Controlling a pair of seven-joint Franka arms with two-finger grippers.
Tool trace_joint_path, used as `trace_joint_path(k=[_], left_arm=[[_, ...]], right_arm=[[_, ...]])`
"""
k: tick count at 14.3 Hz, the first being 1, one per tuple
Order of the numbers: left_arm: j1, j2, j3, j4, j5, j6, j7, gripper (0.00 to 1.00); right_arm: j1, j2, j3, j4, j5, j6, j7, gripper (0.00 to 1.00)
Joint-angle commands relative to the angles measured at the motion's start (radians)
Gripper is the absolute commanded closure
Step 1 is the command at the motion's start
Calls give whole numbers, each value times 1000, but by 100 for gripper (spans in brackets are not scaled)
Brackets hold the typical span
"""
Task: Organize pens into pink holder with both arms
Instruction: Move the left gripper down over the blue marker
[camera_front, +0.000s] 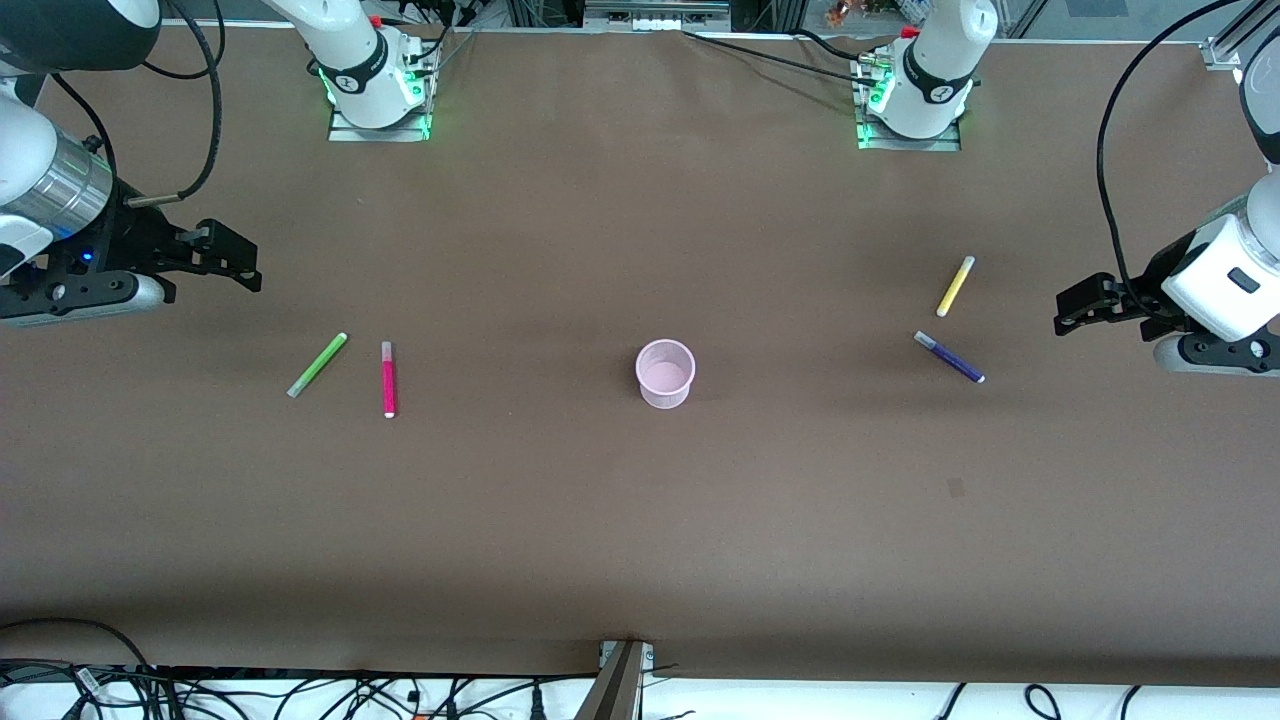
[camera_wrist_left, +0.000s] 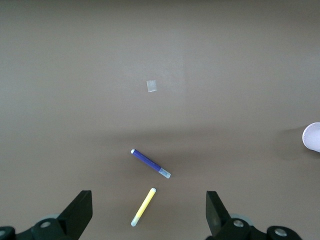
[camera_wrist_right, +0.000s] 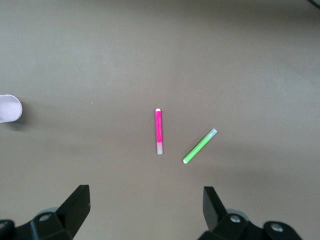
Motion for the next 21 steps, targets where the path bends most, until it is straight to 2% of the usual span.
trace_joint_path(k=[1, 7, 13, 16, 21], left_arm=[[4, -14, -14, -34, -16, 32, 3, 0], [13, 15, -5, -32, -14, 25, -65, 0], [41, 109, -1, -49, -10, 32, -370, 0], [42, 112, -1, -164, -8, 138, -495, 0], [76, 129, -1, -396, -8, 434, -669, 0]], right_arm=[[3, 0, 2, 4, -12, 7, -7, 0], [3, 0, 2, 4, -12, 7, -7, 0], [3, 0, 2, 4, -12, 7, -7, 0], [3, 0, 2, 4, -12, 7, -7, 0], [3, 0, 2, 4, -12, 7, -7, 0]])
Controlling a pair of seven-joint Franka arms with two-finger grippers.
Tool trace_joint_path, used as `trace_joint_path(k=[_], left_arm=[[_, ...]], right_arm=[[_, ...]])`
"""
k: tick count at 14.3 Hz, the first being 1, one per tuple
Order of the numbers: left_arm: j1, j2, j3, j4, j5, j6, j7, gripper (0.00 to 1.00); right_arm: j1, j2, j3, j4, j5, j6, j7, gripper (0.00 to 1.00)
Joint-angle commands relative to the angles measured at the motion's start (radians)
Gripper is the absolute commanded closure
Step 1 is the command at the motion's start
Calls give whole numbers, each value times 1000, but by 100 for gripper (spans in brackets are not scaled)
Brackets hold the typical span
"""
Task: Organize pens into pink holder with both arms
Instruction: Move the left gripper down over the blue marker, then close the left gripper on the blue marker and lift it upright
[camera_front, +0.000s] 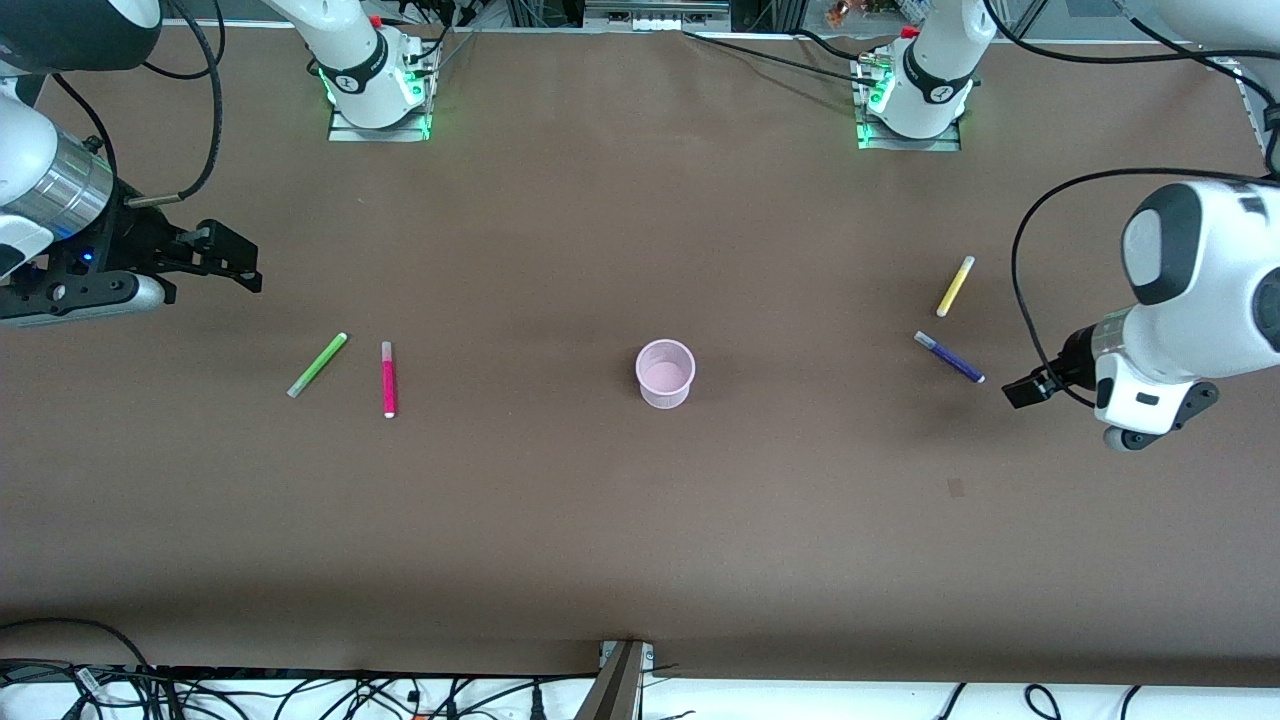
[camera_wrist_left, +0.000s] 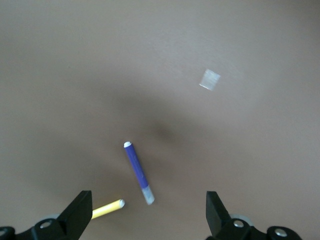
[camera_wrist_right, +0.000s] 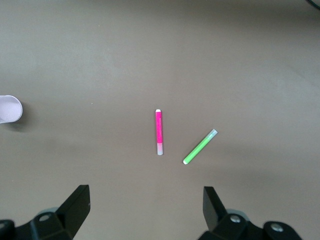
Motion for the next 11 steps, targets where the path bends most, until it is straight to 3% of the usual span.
trace_joint_path(k=[1, 5, 11], left_arm=[[28, -10, -2, -142, -8, 171, -108, 0], [30, 58, -2, -203, -8, 311, -228, 0], [31, 128, -2, -216, -8, 376, -233, 0]], right_arm=[[3, -2, 1, 4, -12, 4, -7, 0], [3, -1, 1, 4, -12, 4, -7, 0], [3, -1, 1, 4, -12, 4, -7, 0]])
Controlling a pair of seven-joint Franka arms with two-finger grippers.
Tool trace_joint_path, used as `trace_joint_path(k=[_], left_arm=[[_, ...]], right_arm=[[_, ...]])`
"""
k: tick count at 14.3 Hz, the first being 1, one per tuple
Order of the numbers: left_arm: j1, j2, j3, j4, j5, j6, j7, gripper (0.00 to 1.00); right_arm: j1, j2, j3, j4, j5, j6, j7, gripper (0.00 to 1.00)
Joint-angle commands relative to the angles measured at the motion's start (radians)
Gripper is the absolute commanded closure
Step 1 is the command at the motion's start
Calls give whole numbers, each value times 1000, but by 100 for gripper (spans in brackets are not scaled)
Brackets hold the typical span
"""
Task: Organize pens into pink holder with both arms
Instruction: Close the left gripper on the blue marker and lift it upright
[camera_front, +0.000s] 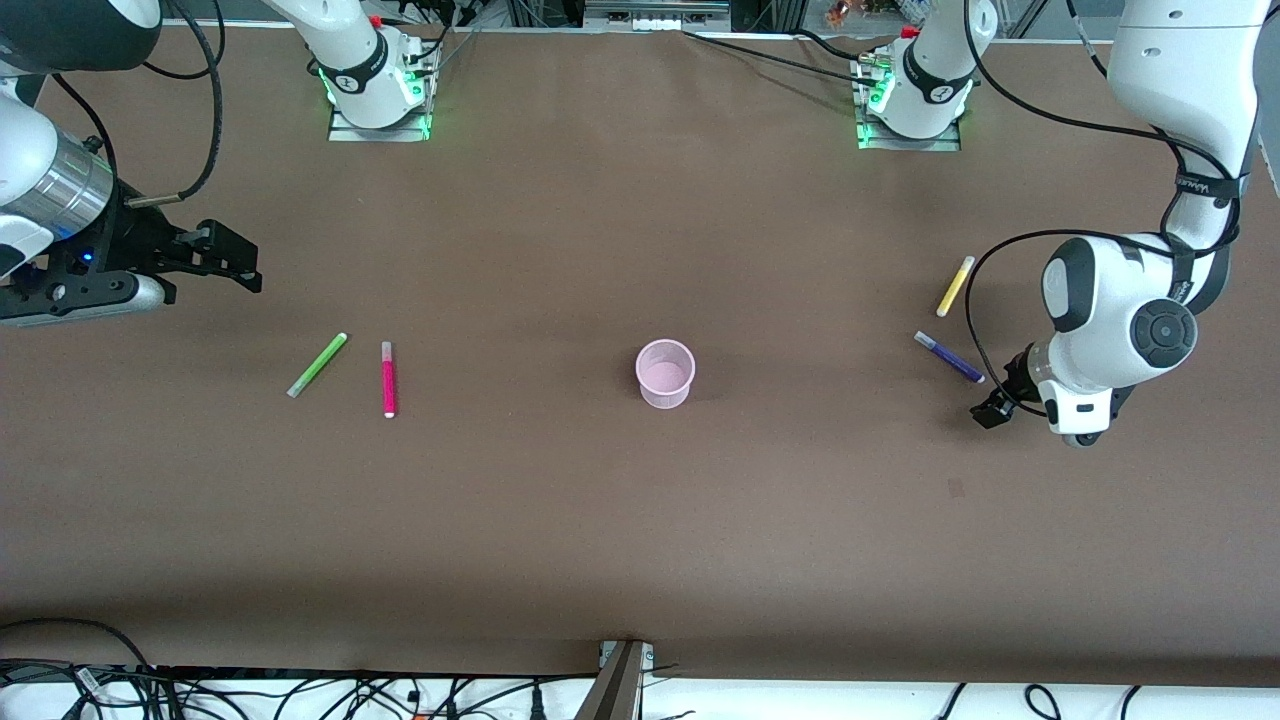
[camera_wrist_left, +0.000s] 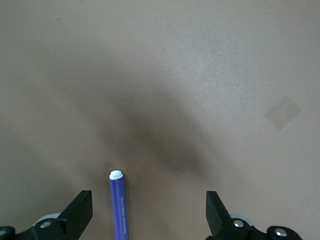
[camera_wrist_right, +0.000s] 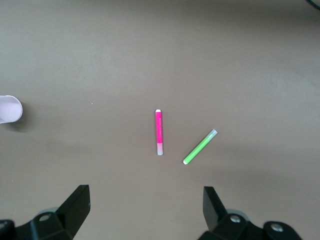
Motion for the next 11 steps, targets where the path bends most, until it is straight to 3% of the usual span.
trace_joint_path(k=[1, 5, 8, 11], left_arm=[[1, 5, 0, -25, -8, 21, -9, 6], [-1, -16, 0, -85, -8, 39, -23, 8], [2, -47, 0, -178, -8, 140, -26, 8], [1, -53, 0, -208, -8, 179, -46, 11]], right_arm=[[3, -1, 1, 4, -12, 3, -7, 0], [3, -2, 1, 4, -10, 3, -7, 0], [3, -1, 1, 2, -10, 2, -7, 0], [3, -1, 1, 2, -10, 2, -7, 0]])
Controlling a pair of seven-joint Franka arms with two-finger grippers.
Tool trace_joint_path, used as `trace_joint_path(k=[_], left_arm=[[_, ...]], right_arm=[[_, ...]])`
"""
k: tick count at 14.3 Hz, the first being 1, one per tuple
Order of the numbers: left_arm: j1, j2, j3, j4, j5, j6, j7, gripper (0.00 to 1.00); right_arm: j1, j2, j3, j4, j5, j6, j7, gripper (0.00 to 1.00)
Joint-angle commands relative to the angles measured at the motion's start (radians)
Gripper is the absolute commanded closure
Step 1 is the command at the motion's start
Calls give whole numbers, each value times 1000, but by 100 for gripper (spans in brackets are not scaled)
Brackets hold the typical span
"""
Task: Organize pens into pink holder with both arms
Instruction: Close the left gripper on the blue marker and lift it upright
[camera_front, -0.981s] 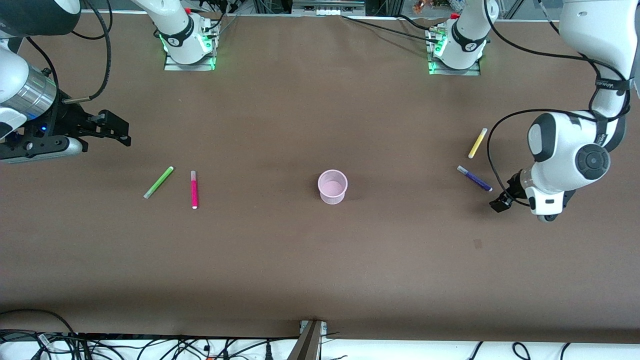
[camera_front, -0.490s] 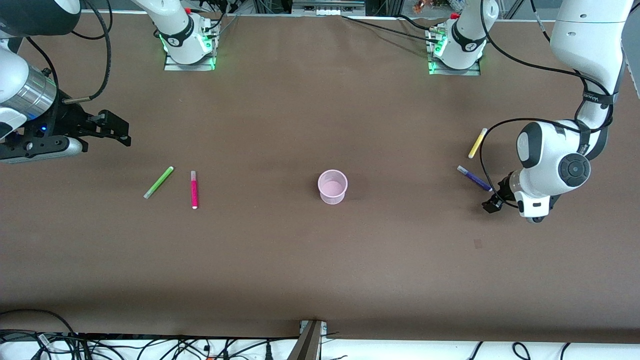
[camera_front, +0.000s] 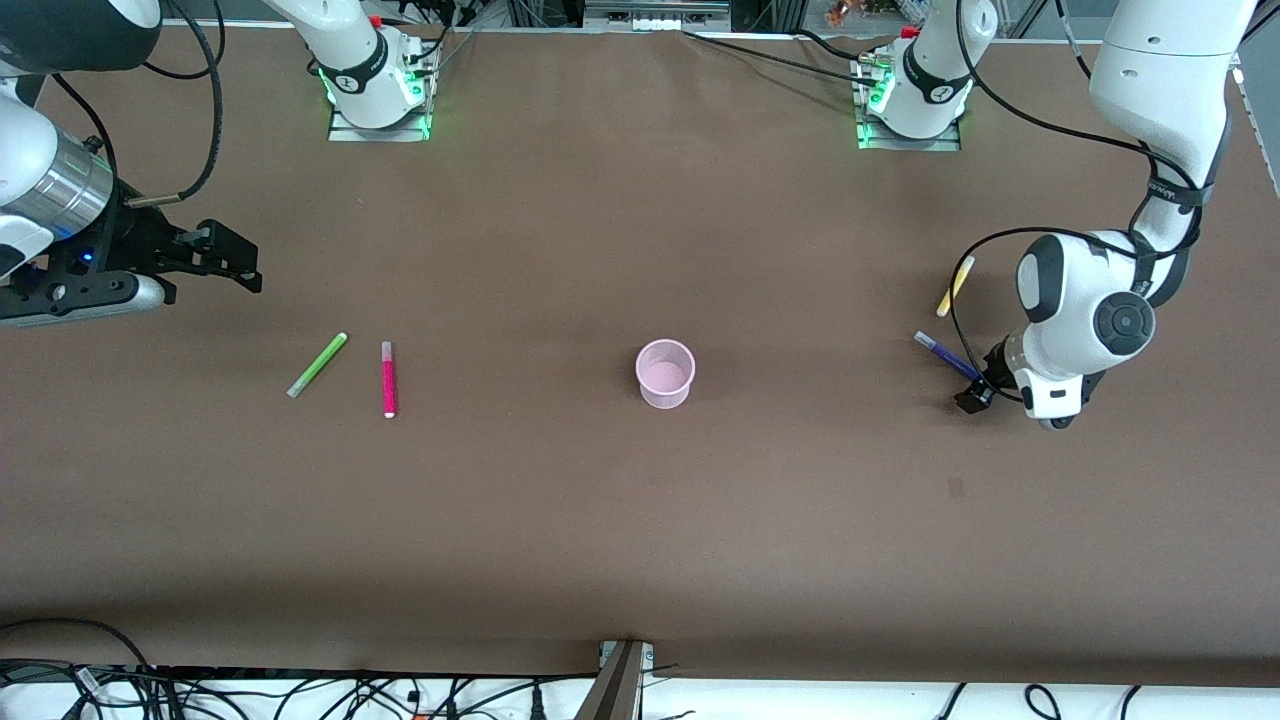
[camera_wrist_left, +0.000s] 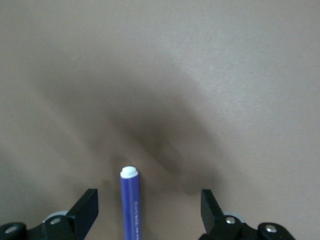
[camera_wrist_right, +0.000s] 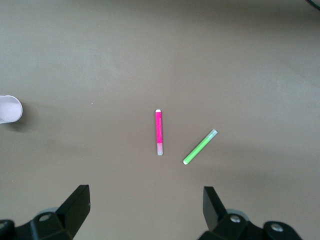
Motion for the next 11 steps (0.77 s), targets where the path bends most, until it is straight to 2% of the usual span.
trace_joint_path(k=[1, 2, 3, 5, 10, 11], left_arm=[[0, -49, 1, -61, -8, 33, -17, 17], [0, -49, 1, -70, -8, 49, -17, 20], [0, -48, 1, -81, -8, 65, -17, 30], [2, -43, 1, -82, -8, 73, -17, 42], [2, -28, 2, -82, -6, 87, -16, 42], [2, -28, 2, -82, -6, 87, -16, 49]], right_arm=[[3, -2, 1, 2, -10, 2, -7, 0], [3, -1, 1, 4, -10, 3, -7, 0], [3, -1, 1, 5, -10, 6, -7, 0], [3, -1, 1, 5, -10, 18, -7, 0], [3, -1, 1, 7, -10, 28, -7, 0], [3, -1, 1, 7, -10, 31, -8, 0]])
